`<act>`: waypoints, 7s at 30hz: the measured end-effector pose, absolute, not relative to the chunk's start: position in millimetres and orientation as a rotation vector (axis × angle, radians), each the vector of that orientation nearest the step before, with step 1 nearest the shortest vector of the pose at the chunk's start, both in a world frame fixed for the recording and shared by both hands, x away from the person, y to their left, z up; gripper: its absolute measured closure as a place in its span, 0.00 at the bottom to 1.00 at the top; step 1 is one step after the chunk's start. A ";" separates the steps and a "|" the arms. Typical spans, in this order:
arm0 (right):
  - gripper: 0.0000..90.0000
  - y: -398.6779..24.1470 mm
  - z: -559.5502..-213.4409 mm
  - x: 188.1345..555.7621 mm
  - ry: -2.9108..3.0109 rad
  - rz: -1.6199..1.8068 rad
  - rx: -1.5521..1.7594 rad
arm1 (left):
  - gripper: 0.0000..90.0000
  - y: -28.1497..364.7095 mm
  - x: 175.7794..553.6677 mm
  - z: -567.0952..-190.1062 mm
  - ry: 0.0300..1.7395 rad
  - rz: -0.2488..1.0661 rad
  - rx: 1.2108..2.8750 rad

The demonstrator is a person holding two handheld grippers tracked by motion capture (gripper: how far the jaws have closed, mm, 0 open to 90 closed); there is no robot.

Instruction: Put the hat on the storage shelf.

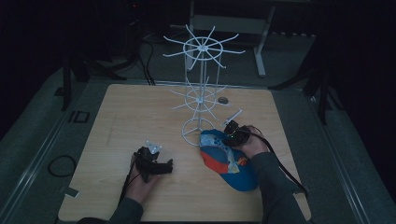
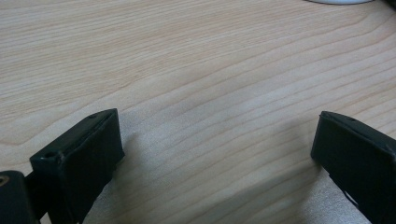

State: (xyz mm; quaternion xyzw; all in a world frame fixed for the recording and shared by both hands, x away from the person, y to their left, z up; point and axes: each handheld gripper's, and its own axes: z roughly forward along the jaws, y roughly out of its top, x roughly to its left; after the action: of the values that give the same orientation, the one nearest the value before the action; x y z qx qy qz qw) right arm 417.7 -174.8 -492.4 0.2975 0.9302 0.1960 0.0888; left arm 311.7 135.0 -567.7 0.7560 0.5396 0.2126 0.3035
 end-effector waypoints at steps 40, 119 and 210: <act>0.97 -241.6 -428.2 370.0 2.514 0.957 0.856 | 0.03 134.9 311.8 -567.7 1.430 0.565 2.001; 0.97 -280.5 -347.4 349.7 2.288 1.149 0.809 | 0.03 134.9 311.8 -567.6 1.430 0.563 2.001; 0.97 -294.2 -281.5 347.9 2.051 1.440 0.793 | 0.03 135.0 311.8 -567.6 1.428 0.565 2.003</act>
State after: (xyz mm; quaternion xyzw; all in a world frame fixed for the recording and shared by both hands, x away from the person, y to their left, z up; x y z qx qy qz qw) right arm 347.9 -294.2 -281.5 0.2919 0.7548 0.5300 0.2535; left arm 311.8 135.0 -567.6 0.7561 0.5389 0.2131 0.3039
